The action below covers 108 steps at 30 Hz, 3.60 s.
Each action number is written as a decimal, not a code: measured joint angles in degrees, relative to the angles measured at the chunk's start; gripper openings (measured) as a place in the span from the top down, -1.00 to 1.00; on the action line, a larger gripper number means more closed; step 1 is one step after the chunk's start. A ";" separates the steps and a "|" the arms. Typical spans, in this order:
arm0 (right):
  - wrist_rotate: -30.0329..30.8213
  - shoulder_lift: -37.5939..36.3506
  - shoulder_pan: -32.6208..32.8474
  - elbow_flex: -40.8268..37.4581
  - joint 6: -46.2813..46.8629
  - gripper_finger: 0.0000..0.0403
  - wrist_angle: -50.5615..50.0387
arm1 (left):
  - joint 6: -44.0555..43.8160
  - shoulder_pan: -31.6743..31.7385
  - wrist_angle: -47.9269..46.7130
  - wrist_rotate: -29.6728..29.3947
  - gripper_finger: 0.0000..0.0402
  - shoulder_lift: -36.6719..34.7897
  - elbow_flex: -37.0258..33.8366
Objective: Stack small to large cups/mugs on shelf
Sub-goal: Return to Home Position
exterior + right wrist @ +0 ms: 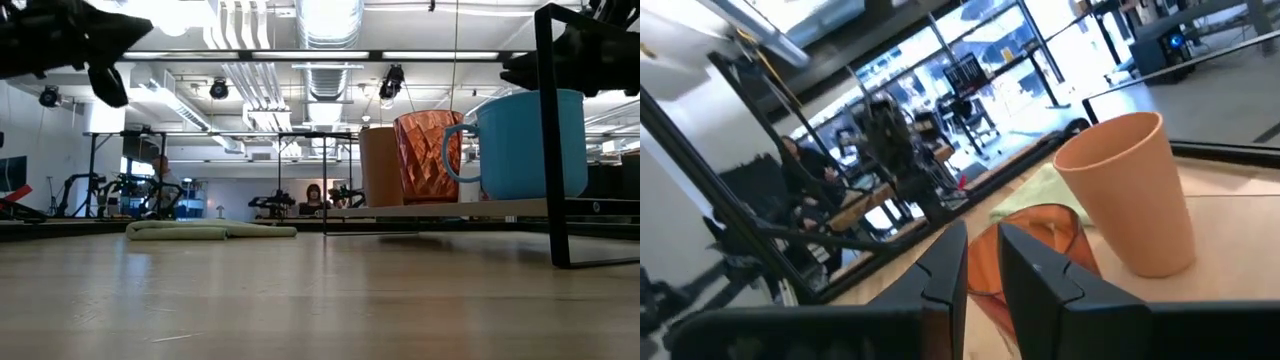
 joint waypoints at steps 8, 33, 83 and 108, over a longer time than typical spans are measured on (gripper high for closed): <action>0.04 0.33 0.01 -5.35 3.40 0.73 6.93 | 0.26 0.00 3.44 -0.17 1.00 0.01 -3.38; -2.01 4.22 0.02 -5.24 -1.44 0.73 4.55 | 4.79 0.00 -4.08 -1.28 1.00 0.48 -3.48; -2.03 5.73 0.02 -5.24 -1.44 0.73 4.51 | 4.88 0.00 -4.08 -1.11 1.00 0.74 -3.44; -2.03 5.73 0.02 -5.24 -1.44 0.73 4.49 | 4.89 0.00 -4.08 -1.09 1.00 0.74 -3.44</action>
